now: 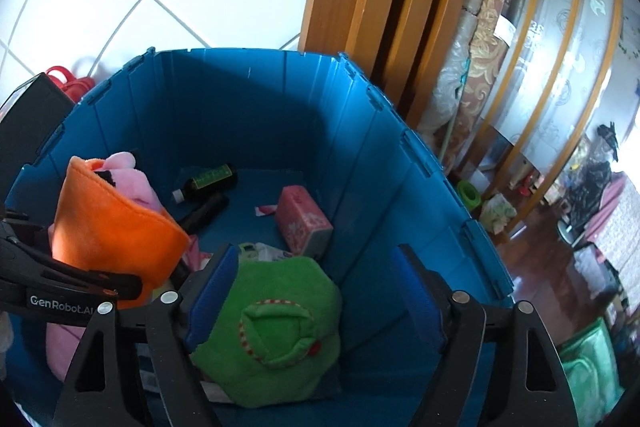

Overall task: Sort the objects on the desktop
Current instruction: 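Carry the orange-pink plush and green plush hat over the blue crate, then open the right tool to drop the green hat while the left drops the orange plush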

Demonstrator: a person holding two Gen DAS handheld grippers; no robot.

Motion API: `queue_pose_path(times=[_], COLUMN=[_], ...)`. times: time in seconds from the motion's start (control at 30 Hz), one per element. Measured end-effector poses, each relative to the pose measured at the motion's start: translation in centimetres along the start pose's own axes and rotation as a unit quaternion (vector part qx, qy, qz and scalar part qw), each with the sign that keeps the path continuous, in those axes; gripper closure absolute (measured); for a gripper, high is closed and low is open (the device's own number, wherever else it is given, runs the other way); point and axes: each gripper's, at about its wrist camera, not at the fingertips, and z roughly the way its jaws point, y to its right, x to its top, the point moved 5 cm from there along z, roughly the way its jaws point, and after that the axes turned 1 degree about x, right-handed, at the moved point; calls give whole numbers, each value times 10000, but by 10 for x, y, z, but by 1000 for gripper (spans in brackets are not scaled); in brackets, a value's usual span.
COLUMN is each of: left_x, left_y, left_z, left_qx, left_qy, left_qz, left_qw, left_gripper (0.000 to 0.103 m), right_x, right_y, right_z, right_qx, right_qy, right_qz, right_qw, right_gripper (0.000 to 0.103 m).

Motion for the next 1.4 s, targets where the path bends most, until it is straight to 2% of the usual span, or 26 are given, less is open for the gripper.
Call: queue_pose_path(times=[0.13,0.3,0.43,0.53,0.6,0.67,0.7,0.73,0.77,0.83,0.9,0.97,1.13,1.2,1.4], left_x=[1,9,17,15,16,-11,-21,-24,-37,-39,-40,-40,-50,-53,-80], left_y=[6,16,27,37,40,27,19,17,11,11,11,14,-1,-9,-16], left_z=[-11,-53,-87,-93,-95,-106,-108,-104,-99,-102,-103,-107,-107,-104,-125], left_qx=[-188,-248,-543,-697,-528,-305,-166,6,-36,-218,26,6,20,-5,204], left_qy=[-5,910,1817,2109,2268,2495,2590,2442,2353,2435,2490,2507,2620,2663,3069], left_qz=[27,120,261,350,400,440,522,470,392,364,384,429,548,570,565], left_qw=[9998,9955,9815,9744,9717,9669,9643,9686,9711,9690,9677,9671,9635,9622,9498], left_gripper=[26,26,26,25,25,23,17,17,17,17,17,17,17,17,17], right_x=[0,-3,-4,-4,-3,-3,-3,-4,-4,-4,-5,-5,-4,-4,-6], right_y=[0,1,4,6,7,7,7,7,6,7,7,8,10,9,-1], right_z=[-3,-9,-13,-17,-19,-21,-21,-21,-22,-24,-24,-24,-27,-30,-42], right_qx=[-2,63,112,130,144,158,157,152,152,182,166,171,171,175,164], right_qy=[7,60,134,205,242,271,273,265,268,309,299,301,349,383,525], right_qz=[14,68,111,147,158,151,144,133,130,132,134,135,156,159,94], right_qw=[10000,9999,9998,9996,9995,9994,9994,9994,9994,9993,9993,9993,9991,9990,9984], right_gripper=[17,16,14,14,13,13,13,12,12,12,12,12,11,7,4])
